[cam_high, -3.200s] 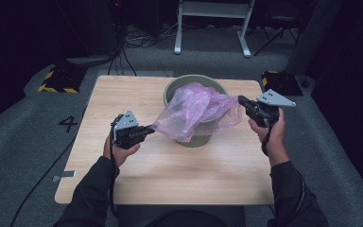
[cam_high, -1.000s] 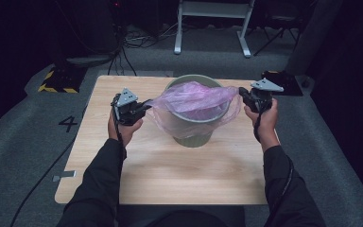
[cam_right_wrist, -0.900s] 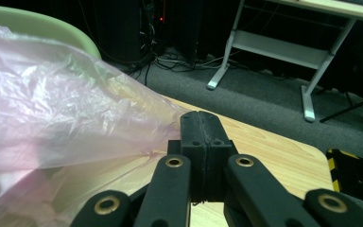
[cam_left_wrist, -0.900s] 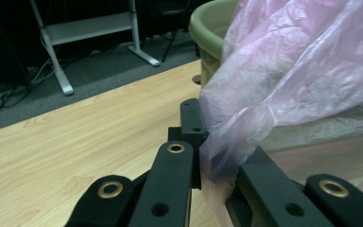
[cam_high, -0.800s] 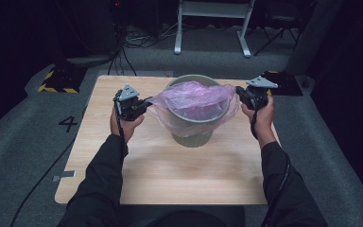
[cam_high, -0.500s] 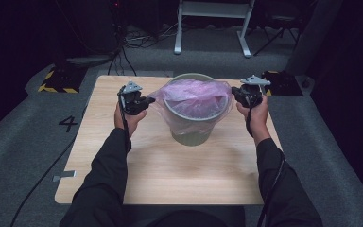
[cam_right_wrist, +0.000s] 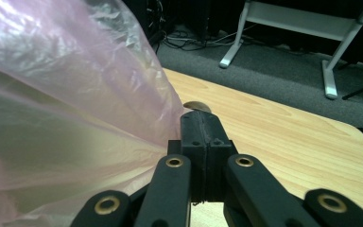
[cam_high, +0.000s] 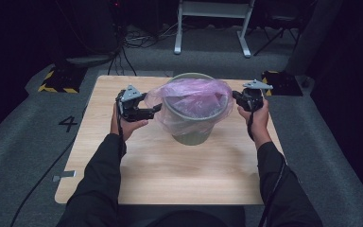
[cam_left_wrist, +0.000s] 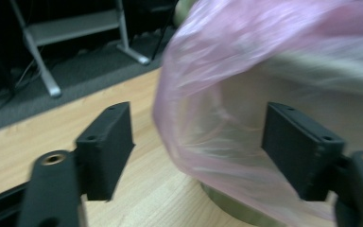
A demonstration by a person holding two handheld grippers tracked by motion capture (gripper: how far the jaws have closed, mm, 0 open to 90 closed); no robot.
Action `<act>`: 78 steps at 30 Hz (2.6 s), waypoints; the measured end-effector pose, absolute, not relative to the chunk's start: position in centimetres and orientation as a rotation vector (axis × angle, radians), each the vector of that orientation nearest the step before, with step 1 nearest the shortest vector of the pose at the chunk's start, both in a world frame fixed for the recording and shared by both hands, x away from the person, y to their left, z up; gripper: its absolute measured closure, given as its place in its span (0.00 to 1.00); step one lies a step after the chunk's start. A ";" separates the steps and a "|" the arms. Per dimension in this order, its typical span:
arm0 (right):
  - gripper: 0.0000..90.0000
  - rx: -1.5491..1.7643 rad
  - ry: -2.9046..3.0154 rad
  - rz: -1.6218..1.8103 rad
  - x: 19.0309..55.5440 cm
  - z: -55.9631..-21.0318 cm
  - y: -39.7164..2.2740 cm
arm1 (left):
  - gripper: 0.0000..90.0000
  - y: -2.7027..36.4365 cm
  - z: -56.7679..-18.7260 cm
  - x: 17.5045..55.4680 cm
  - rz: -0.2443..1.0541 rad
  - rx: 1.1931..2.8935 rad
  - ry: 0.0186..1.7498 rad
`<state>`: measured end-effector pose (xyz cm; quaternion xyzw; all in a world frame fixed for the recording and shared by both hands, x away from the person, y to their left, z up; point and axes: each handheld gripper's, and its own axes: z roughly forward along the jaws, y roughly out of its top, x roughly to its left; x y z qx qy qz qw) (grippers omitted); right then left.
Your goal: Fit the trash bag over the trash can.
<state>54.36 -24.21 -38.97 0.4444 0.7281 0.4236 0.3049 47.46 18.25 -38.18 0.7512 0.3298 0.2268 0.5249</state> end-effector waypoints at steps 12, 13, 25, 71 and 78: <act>0.99 1.127 1.892 1.142 53.8 -37.4 -24.4 | 0.25 17.4 -34.2 47.1 0.617 1.827 0.672; 0.99 1.120 1.894 1.143 53.8 -37.3 -24.4 | 0.27 17.2 -34.1 47.5 0.612 1.835 0.664; 0.98 1.075 1.928 1.121 54.4 -36.7 -23.5 | 0.92 15.7 -34.2 51.8 0.619 1.839 0.643; 0.95 1.228 2.150 1.171 56.4 -42.8 -22.5 | 0.99 16.4 -43.4 54.7 0.482 1.832 0.960; 0.73 1.145 2.089 1.183 55.0 -41.5 -24.2 | 0.46 18.9 -42.0 52.7 0.578 1.754 1.007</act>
